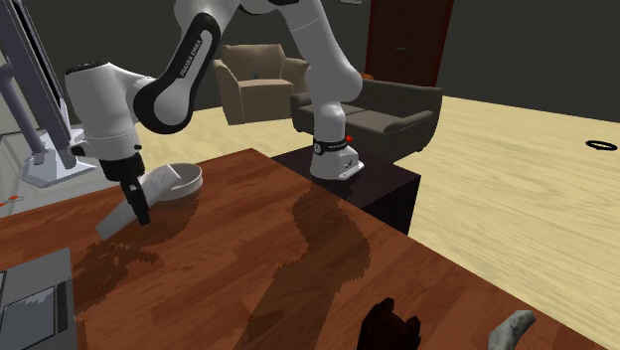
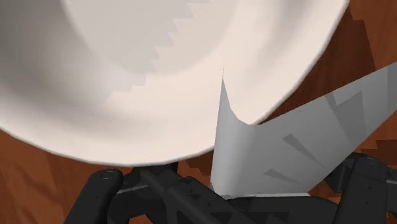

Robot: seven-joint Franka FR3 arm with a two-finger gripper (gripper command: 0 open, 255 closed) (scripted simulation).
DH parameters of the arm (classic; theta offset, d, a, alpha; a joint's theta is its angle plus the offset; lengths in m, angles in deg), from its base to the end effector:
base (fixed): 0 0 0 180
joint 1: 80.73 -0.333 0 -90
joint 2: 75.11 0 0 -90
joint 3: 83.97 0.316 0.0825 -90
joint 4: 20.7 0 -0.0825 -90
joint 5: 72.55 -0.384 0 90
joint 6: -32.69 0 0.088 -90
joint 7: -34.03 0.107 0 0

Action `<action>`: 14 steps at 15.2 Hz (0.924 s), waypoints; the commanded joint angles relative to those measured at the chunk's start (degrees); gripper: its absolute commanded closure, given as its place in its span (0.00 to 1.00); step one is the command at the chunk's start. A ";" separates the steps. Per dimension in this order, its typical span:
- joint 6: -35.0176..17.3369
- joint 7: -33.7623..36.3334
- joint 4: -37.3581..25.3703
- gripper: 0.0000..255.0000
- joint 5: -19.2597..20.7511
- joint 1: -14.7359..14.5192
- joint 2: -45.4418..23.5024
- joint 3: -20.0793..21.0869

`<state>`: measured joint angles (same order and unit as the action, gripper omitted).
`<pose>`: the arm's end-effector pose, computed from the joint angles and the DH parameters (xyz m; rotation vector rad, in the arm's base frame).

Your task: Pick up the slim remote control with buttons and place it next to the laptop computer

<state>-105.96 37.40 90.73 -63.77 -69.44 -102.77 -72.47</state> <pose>0.6217 -0.0034 0.2363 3.1325 0.0583 0.0096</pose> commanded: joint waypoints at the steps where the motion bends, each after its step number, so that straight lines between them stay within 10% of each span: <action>1: 0.06 -0.04 0.54 0.00 -0.03 0.08 -0.18 -0.06; 14: 5.75 -0.35 -0.61 0.00 -1.46 0.17 4.43 0.97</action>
